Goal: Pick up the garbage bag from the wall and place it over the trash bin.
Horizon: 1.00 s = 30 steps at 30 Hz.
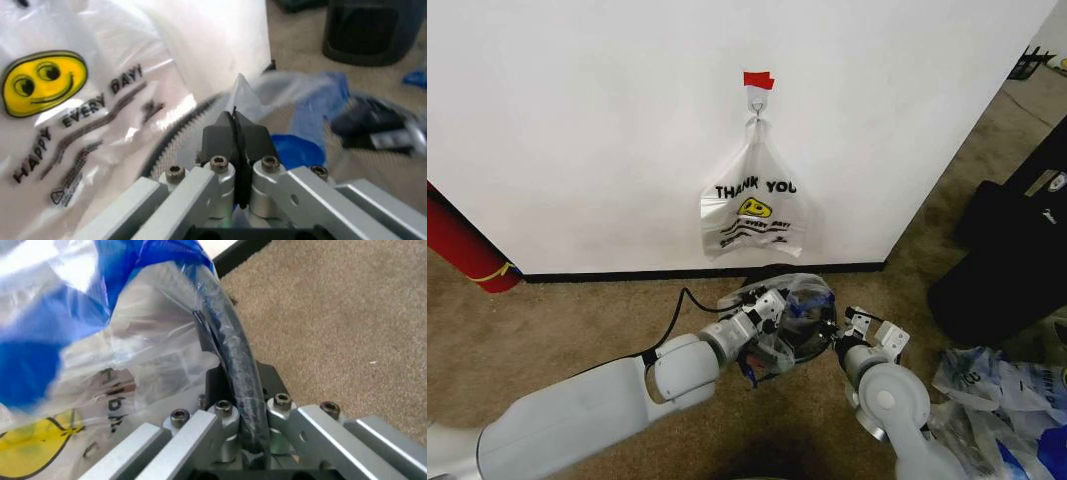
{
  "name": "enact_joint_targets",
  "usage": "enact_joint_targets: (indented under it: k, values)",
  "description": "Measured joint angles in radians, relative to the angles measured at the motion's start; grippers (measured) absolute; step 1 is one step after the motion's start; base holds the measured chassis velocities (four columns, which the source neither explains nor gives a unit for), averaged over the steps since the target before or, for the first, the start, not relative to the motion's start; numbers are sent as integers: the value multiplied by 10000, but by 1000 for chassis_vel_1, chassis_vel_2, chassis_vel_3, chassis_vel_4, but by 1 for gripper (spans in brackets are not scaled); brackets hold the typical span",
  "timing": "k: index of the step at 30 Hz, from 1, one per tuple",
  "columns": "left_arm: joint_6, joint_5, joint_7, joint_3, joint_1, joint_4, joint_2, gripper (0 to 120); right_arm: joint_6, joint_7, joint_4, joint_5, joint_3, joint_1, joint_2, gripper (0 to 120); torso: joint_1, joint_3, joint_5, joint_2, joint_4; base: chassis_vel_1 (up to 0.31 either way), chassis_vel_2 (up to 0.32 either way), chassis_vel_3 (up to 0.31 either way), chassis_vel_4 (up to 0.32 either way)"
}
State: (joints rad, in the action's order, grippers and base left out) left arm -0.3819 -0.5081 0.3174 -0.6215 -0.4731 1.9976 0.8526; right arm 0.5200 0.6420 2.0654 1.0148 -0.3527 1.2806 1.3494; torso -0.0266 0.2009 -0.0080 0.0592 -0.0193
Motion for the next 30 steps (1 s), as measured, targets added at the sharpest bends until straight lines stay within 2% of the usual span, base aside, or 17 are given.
enact_joint_targets:
  k: [3,12,17,25,30]
  values:
    - [4,-919,206,357,252,-156,156,0,8,-209,91,-243,255,245,-87,0,0,0,0,0,0,0,0,0,0]
    - [-210,-1610,349,612,613,-596,238,0,0,-716,159,-725,540,517,-85,0,0,0,0,0,-2,0,0,0,0]
    - [-602,-1604,319,1249,64,-843,-161,0,-137,-1252,108,-1096,860,498,-319,0,0,0,-3,0,2,0,0,0,0]
    - [-872,-1656,171,1795,-329,-1067,-586,0,-372,-1624,4,-1493,1005,521,-519,0,0,0,1,0,1,0,0,0,0]
    - [-873,-2184,-75,2093,-439,-1163,-891,0,-598,-1888,69,-1464,784,559,-618,0,0,0,0,0,0,0,0,0,0]
